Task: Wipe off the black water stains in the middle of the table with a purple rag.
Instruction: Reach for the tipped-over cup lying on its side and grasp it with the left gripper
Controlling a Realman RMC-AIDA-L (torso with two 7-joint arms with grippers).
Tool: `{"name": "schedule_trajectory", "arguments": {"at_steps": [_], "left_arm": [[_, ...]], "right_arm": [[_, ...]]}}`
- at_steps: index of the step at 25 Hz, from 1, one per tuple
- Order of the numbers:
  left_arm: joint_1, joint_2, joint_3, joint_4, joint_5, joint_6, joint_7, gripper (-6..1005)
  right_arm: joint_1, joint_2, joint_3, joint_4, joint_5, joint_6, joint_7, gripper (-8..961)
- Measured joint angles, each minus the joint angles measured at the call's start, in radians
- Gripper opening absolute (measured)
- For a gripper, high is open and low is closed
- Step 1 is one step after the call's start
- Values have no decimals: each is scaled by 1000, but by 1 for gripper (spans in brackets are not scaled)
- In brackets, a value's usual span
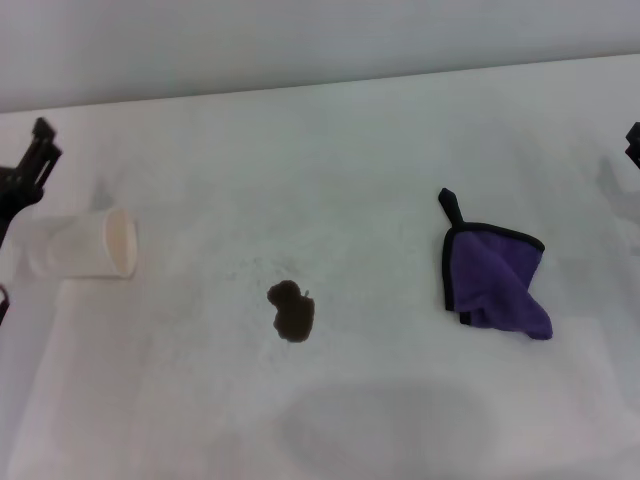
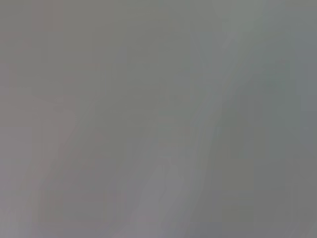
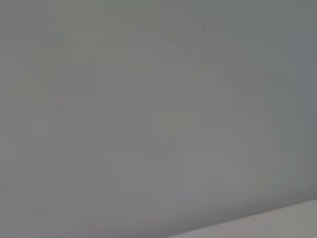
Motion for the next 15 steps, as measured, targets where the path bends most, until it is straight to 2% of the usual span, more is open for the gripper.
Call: {"name": "schedule_trajectory", "arguments": {"at_steps": [3, 9, 12, 15], "left_arm": [[-44, 8, -1, -65, 94, 5, -150, 888], [-145, 73, 6, -240, 331, 122, -577, 887], [-182, 89, 8, -331, 387, 222, -669, 888], [-213, 92, 47, -421, 401, 320, -695, 888]], "right_arm": [[0, 0, 0, 4, 0, -1, -3, 816], [0, 0, -3, 5, 0, -1, 1, 814], [0, 0, -6, 5, -1, -1, 2, 813], [0, 0, -7, 6, -1, -1, 2, 812]]}}
